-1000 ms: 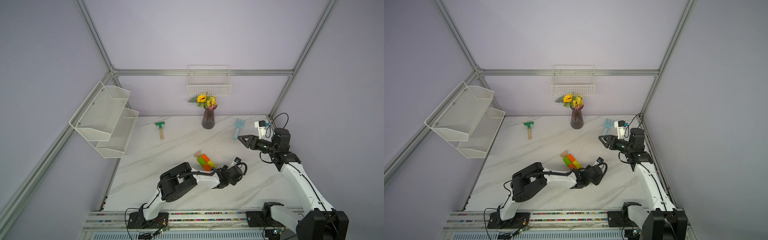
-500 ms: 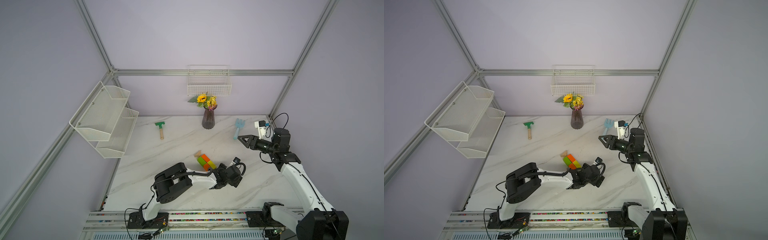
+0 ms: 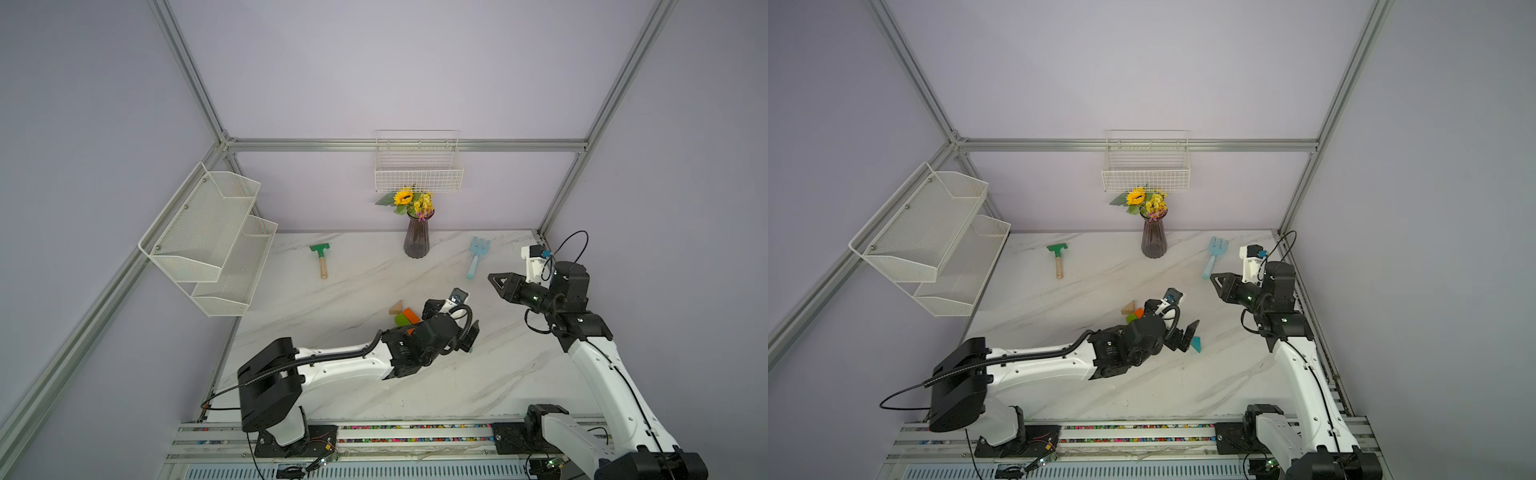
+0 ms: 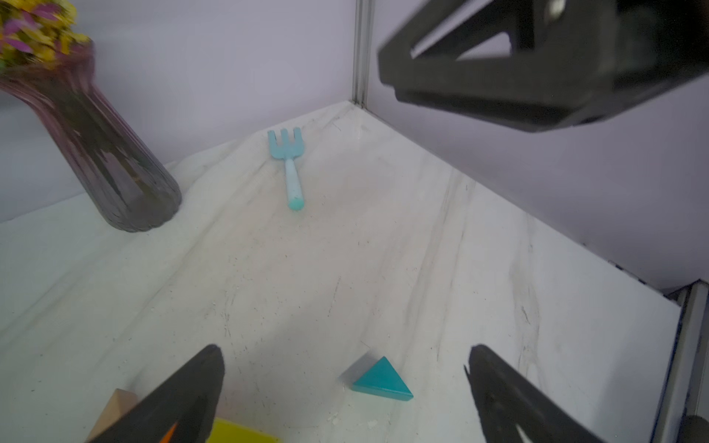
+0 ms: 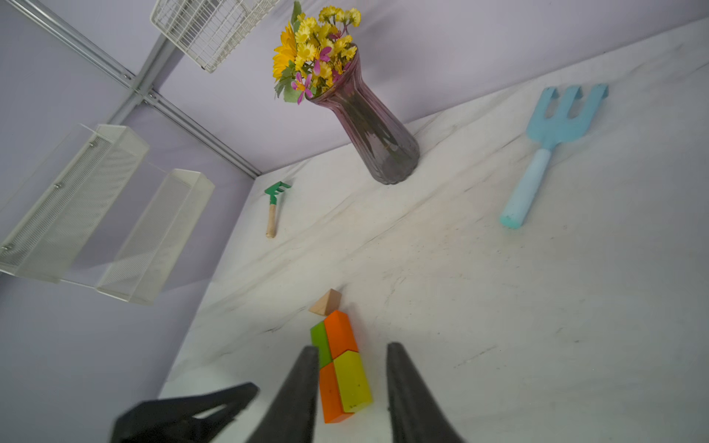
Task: Assemble a piece of candy with building blocks
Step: Adjust the building block at the center of the board.
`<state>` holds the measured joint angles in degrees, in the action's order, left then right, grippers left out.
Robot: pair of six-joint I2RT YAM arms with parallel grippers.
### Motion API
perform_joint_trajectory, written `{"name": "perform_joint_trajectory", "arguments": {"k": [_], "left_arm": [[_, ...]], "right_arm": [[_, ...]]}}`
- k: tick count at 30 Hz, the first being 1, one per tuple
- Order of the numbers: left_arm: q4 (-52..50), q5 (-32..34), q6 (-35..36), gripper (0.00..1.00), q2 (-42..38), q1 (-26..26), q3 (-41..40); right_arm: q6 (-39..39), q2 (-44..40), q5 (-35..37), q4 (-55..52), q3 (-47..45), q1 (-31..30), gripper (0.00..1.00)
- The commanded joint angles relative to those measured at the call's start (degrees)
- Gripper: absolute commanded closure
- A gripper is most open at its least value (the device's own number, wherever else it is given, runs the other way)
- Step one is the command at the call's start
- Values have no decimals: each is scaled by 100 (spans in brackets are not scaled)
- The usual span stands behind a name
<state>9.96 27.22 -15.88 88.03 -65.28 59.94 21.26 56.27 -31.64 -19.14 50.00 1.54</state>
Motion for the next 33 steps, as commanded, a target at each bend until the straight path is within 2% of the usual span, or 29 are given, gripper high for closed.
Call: {"name": "perform_joint_trajectory", "arguments": {"k": [1, 3, 5, 7, 9, 13, 15, 16, 22, 33], "left_arm": [[798, -58, -323, 0, -896, 654, -577], [1026, -516, -512, 0, -1319, 1073, -965], [1057, -413, -356, 3, -1610, 1262, -1225], [719, -238, -3, 11, -1790, 1291, -1233], [405, -161, 239, 25, -1939, 1305, -1221], [399, -252, 255, 75, -2268, 1367, -1457], [517, -358, 226, 96, -2351, 1402, -1617], [516, -389, 198, 100, -2360, 1406, -1660], [462, -622, 6, 100, -2270, 1430, -1772], [521, -595, -206, 100, -2090, 1509, -1833]], "right_arm": [[45, 89, 550, -454, -251, -344, 87], [144, 395, 828, -441, -295, -860, 98], [190, 887, 1095, -453, -215, -1420, 100], [220, 1360, 1238, -423, -173, -1768, 100], [235, 1850, 1286, -490, -111, -1933, 100], [219, 2502, 1669, -735, 45, -2041, 100], [160, 2734, 1820, -883, 157, -2083, 100], [131, 2836, 1886, -951, 212, -2113, 100], [102, 3199, 2339, -1388, 347, -2276, 100], [146, 3199, 2240, -1802, 209, -2697, 100]]}}
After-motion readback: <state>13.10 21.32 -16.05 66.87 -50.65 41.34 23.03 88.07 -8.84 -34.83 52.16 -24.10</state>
